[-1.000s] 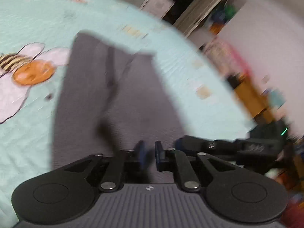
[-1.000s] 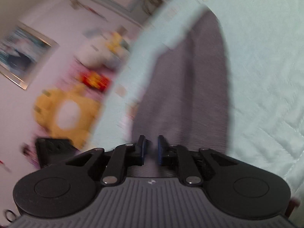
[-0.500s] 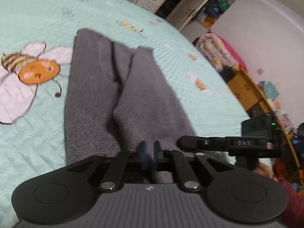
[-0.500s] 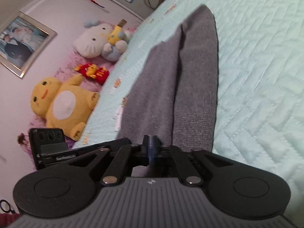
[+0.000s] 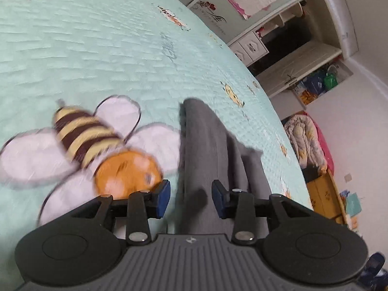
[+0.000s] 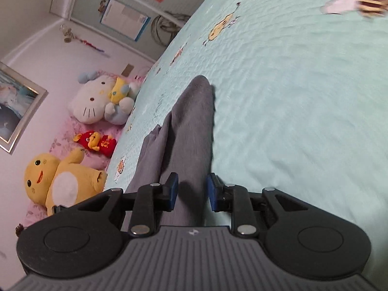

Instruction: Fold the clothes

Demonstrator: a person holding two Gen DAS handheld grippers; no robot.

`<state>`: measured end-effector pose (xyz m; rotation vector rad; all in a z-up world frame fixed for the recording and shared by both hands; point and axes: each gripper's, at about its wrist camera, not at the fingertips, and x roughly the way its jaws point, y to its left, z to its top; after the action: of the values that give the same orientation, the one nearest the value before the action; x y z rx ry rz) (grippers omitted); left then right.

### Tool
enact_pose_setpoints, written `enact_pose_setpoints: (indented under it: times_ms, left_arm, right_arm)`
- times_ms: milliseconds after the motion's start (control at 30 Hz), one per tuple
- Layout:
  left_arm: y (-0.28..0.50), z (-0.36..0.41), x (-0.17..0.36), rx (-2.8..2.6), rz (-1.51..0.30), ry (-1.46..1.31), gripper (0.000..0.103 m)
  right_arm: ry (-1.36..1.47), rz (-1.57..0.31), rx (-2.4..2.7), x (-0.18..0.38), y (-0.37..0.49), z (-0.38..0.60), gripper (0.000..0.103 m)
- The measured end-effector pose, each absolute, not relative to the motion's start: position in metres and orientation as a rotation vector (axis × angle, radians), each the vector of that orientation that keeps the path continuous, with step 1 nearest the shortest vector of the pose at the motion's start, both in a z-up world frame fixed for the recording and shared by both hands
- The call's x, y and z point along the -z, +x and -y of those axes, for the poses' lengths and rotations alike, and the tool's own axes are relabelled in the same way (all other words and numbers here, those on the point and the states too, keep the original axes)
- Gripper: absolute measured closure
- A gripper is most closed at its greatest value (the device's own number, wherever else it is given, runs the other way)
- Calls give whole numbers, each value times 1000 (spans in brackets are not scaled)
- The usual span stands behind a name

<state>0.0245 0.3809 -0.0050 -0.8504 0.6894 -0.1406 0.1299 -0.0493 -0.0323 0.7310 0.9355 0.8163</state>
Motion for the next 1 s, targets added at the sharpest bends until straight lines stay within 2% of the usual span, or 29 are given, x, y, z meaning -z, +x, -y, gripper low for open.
enact_pose_setpoints:
  times_ms: [200,333,433,467,533,733,900,1000]
  left_arm:
    - [83,-387,14,207,-706,-921,60]
    - [109,-380,3,156,-732,-843,80]
    - [116,-371,-3,127,-751,-783,88]
    - [114,-370,-9,131,-743,-760,89]
    - [107,-369,-22,150,-711,-713,92]
    - [62,-364,-81,223,-595,-634,92]
    - [-7,-350,-137,293,-484,-573,93]
    - [-64,-337,-161,335,-421,-526,93]
  right_arm:
    - [793,-995,-867,41,188,21,77]
    - [861,-1020,-856,44,213,15,77]
    - [757,-1005,-832,34,217,2,83]
    - [703,-993,-824,29,214,-3,88]
    - [626,-952,-825,16,206,-7,93]
    - [612,-784,-908,-36,165,8,94]
    - [566,-653,-1017,-91,107,34,94]
    - [414,-622,-1035,-89,42,50,94]
